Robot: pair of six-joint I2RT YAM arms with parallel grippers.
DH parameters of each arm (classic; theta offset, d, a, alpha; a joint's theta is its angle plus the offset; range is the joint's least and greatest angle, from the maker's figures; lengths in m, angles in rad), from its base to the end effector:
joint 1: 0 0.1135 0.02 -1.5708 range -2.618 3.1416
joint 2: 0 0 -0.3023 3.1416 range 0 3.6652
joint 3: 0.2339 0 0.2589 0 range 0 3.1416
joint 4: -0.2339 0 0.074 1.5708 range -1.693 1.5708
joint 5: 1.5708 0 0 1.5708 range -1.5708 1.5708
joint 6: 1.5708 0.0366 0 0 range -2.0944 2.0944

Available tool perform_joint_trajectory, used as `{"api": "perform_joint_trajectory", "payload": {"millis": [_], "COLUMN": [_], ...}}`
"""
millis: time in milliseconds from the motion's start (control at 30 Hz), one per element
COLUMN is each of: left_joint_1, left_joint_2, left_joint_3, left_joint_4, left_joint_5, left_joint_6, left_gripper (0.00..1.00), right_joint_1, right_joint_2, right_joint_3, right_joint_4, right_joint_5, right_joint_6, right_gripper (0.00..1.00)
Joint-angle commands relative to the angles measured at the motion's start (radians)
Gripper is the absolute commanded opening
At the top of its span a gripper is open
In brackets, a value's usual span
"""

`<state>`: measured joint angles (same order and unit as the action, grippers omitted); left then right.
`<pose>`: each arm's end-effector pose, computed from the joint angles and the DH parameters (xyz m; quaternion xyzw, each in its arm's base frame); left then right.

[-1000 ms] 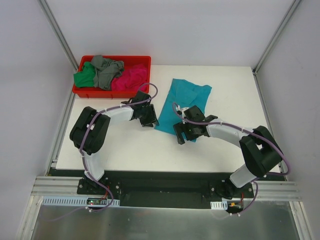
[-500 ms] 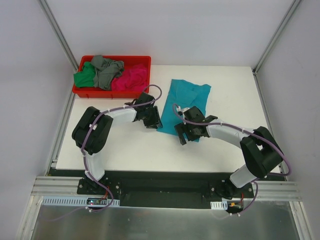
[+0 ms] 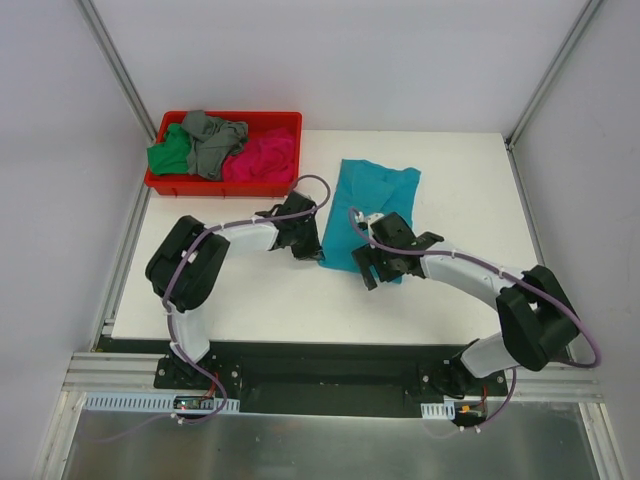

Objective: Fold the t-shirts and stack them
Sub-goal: Grab one side of the 2/3 rectangular tshirt with both arms

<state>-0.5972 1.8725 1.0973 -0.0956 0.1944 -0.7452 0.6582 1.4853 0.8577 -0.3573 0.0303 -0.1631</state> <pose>0.3289 -0.2322 0.1847 -0.0359 0.9348 -0.2836 0.2105 0.2336 0.1792 0.2232 -0.3781 0.8794 0.0567 0.2835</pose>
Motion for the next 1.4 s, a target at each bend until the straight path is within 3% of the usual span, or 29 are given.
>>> {"api": "perform_joint_trajectory", "payload": {"millis": [0,167,567,767,967,1133,1367], "left_joint_1": [-0.004,0.016,0.039,0.057,0.062,0.063,0.063], "left_joint_2": [-0.056,-0.117,-0.202,-0.228,-0.312,-0.508,-0.899], "left_joint_3": [-0.079,-0.132,-0.217,-0.22,-0.246,-0.353,-0.494], "left_joint_4": [-0.078,-0.085,-0.107,-0.122,-0.141,-0.183,-0.352], "left_joint_5": [-0.124,-0.128,-0.139,-0.161,-0.179,-0.263,-0.352], "left_joint_6": [0.026,0.038,0.053,0.055,0.046,0.009,-0.054], "left_gripper": [0.0,0.0,0.0,0.0,0.0,0.0,0.0], "right_joint_1": [0.047,0.113,0.198,0.196,0.222,0.311,0.49], "right_joint_2": [-0.039,0.032,0.154,0.17,0.141,0.073,0.007], "right_joint_3": [0.036,0.058,0.107,0.093,0.049,0.047,0.089], "right_joint_4": [-0.089,-0.146,-0.137,-0.149,-0.135,-0.123,-0.045], "right_joint_5": [0.062,0.144,0.16,0.116,0.053,-0.088,-0.472], "right_joint_6": [-0.036,0.008,0.014,0.06,0.083,0.12,0.253], "right_gripper": [0.87,0.8,0.71,0.55,0.27,0.06,0.01]}}
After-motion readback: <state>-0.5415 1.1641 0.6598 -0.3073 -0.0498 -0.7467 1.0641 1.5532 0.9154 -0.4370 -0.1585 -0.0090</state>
